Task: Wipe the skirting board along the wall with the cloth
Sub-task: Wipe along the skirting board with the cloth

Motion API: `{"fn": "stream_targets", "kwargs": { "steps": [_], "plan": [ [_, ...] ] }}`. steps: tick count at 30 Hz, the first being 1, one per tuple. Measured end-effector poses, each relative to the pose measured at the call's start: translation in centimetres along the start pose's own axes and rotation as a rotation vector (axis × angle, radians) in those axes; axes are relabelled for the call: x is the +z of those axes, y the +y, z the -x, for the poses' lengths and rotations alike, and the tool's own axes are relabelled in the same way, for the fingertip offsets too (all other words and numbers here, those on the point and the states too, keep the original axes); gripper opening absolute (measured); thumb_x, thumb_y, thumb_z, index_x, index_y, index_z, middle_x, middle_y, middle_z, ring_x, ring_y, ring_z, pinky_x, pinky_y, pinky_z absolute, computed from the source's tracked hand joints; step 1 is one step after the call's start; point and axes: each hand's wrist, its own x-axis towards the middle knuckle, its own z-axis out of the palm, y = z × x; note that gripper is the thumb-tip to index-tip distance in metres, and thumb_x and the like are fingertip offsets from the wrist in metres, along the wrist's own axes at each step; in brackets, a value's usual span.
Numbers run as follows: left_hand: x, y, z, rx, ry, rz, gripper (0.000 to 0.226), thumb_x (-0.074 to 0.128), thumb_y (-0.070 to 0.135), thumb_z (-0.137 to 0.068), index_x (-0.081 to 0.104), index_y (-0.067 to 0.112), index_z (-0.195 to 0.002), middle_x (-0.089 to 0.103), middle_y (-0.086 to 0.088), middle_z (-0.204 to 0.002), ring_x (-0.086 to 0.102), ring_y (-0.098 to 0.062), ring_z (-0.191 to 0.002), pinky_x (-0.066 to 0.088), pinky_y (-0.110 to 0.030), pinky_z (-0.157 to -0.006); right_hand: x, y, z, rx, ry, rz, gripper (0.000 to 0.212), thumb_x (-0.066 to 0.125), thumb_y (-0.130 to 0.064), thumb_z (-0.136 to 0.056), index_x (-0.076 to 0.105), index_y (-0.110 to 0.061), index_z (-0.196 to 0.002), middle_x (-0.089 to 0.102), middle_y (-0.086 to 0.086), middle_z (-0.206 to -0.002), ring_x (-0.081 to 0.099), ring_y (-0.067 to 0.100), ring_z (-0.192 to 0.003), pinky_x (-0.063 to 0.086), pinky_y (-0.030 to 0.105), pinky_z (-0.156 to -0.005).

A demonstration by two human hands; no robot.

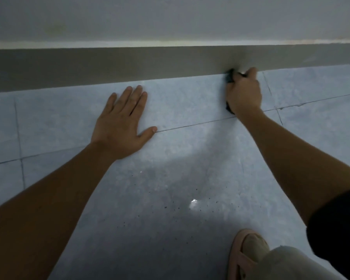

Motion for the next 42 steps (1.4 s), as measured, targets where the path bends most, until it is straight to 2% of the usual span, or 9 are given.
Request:
{"fn": "stream_targets", "kwargs": {
  "steps": [2,4,11,15,19,24,32,36,42],
  "plan": [
    [0.1,-0.1,0.2,-0.005,0.009,0.005,0.086,0.01,0.066,-0.086,0.005,0.011,-0.152,0.003,-0.007,-0.161,0.0,-0.022,-0.148,-0.001,-0.039,-0.119,0.3,-0.8,-0.3,0.16,0.021,0.011,0.038,0.038,-0.029,-0.097,0.059,-0.003,-0.115,0.032,0.013,-0.139,0.048,0.037,-0.108,0.045,0.04,-0.077],
    [0.3,0.1,0.2,0.002,0.008,0.017,0.087,0.01,0.067,-0.086,0.004,0.01,-0.152,0.002,-0.007,-0.161,-0.001,-0.022,-0.148,-0.003,-0.037,-0.119,0.8,-3.3,1.0,0.171,0.05,0.026,0.036,0.038,-0.026,-0.098,0.059,-0.003,-0.113,0.033,0.011,-0.139,0.047,0.035,-0.108,0.041,0.038,-0.07],
    [-0.4,-3.2,2.1,-0.063,0.021,0.015,0.086,0.013,0.061,-0.087,0.007,0.003,-0.15,0.006,-0.015,-0.16,0.002,-0.025,-0.147,-0.002,-0.039,-0.118,2.7,-16.0,9.5,-0.317,0.039,-0.035,0.035,0.043,-0.018,-0.092,0.054,-0.01,-0.124,0.039,0.013,-0.137,0.047,0.032,-0.103,0.047,0.037,-0.07],
    [-1.4,-7.4,6.4,-0.118,-0.005,0.012,0.089,0.014,0.063,-0.086,0.01,0.002,-0.15,0.009,-0.014,-0.159,0.006,-0.024,-0.147,0.0,-0.039,-0.118,2.0,-14.7,9.3,-0.429,-0.016,-0.049,0.039,0.045,-0.027,-0.091,0.054,-0.017,-0.128,0.04,0.012,-0.136,0.048,0.032,-0.104,0.047,0.038,-0.068],
    [-1.8,-8.8,8.3,-0.244,0.028,0.054,0.088,0.016,0.063,-0.087,0.01,0.003,-0.151,0.007,-0.013,-0.16,0.004,-0.023,-0.147,0.0,-0.04,-0.119,0.8,-7.8,4.9,-0.089,0.019,-0.026,0.038,0.042,-0.032,-0.093,0.053,-0.022,-0.128,0.037,0.012,-0.135,0.048,0.034,-0.107,0.046,0.042,-0.075],
    [-1.2,-8.1,7.6,-0.307,0.049,0.051,0.088,0.015,0.063,-0.087,0.004,0.004,-0.151,0.004,-0.013,-0.16,0.001,-0.024,-0.148,0.002,-0.043,-0.119,1.1,-8.4,4.3,0.18,0.053,0.018,0.034,0.04,-0.024,-0.097,0.055,-0.001,-0.118,0.032,0.014,-0.14,0.046,0.034,-0.106,0.04,0.037,-0.065],
    [-1.3,-8.7,8.7,-0.336,0.049,0.037,0.088,0.01,0.064,-0.087,-0.001,0.005,-0.151,-0.002,-0.011,-0.16,-0.004,-0.021,-0.148,-0.002,-0.04,-0.119,2.5,-23.3,13.7,-0.371,-0.027,-0.056,0.032,0.042,-0.015,-0.094,0.055,-0.007,-0.123,0.034,0.011,-0.142,0.046,0.031,-0.107,0.044,0.037,-0.066],
    [-1.2,-8.5,9.1,-0.317,0.026,0.031,0.088,0.009,0.065,-0.086,-0.003,0.006,-0.151,-0.003,-0.01,-0.161,-0.005,-0.02,-0.148,-0.003,-0.039,-0.119,2.1,-18.3,12.0,-0.481,-0.034,-0.024,0.04,0.045,-0.028,-0.092,0.053,-0.022,-0.131,0.04,0.011,-0.136,0.049,0.032,-0.107,0.049,0.039,-0.071],
    [-1.3,-8.9,8.4,-0.327,0.032,0.065,0.092,0.008,0.067,-0.084,-0.006,0.005,-0.15,-0.006,-0.011,-0.16,-0.008,-0.02,-0.147,-0.006,-0.036,-0.118,1.7,-11.7,7.9,-0.272,0.096,0.01,0.038,0.046,-0.023,-0.092,0.058,-0.016,-0.128,0.044,0.013,-0.132,0.049,0.035,-0.102,0.05,0.038,-0.068]
  ]
}}
